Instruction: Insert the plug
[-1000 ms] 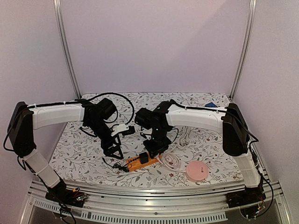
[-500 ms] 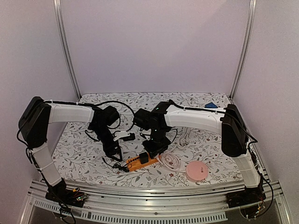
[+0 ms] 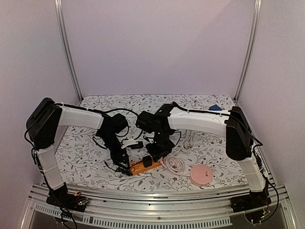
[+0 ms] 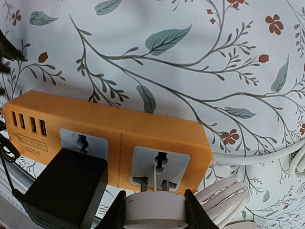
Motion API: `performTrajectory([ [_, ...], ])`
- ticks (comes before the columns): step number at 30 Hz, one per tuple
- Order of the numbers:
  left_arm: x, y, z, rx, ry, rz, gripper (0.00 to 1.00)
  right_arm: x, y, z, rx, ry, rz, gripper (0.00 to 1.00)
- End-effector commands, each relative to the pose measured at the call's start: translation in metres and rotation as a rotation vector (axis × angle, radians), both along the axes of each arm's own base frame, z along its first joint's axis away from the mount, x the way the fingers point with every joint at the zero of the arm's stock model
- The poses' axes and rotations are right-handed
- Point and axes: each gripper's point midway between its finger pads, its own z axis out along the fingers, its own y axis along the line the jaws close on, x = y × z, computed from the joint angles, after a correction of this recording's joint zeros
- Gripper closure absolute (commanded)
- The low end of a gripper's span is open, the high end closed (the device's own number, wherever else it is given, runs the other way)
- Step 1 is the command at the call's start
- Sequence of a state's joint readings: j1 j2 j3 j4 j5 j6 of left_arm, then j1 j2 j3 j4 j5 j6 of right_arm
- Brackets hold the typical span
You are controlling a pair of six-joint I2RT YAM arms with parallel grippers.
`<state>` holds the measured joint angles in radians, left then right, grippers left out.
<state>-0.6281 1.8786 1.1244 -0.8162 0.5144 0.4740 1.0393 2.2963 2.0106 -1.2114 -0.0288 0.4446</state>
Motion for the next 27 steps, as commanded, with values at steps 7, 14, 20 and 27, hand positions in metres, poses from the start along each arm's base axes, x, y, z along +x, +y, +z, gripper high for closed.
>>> performTrajectory([
  [7,-0.05,-0.022,-0.012,-0.013,0.123,-0.114,0.4,0.007,-0.023,-0.014,-0.091,-0.001,-0.013,0.97],
  [14,-0.051,-0.022,-0.003,-0.046,0.13,-0.126,0.4,0.015,-0.03,-0.01,-0.083,-0.008,-0.028,0.94],
  [20,-0.045,-0.015,-0.001,-0.028,0.095,-0.124,0.38,0.02,-0.029,-0.016,-0.096,-0.02,-0.02,0.89],
  [27,-0.039,-0.013,0.003,-0.032,0.075,-0.117,0.37,0.017,-0.038,-0.036,-0.155,0.011,-0.012,0.68],
])
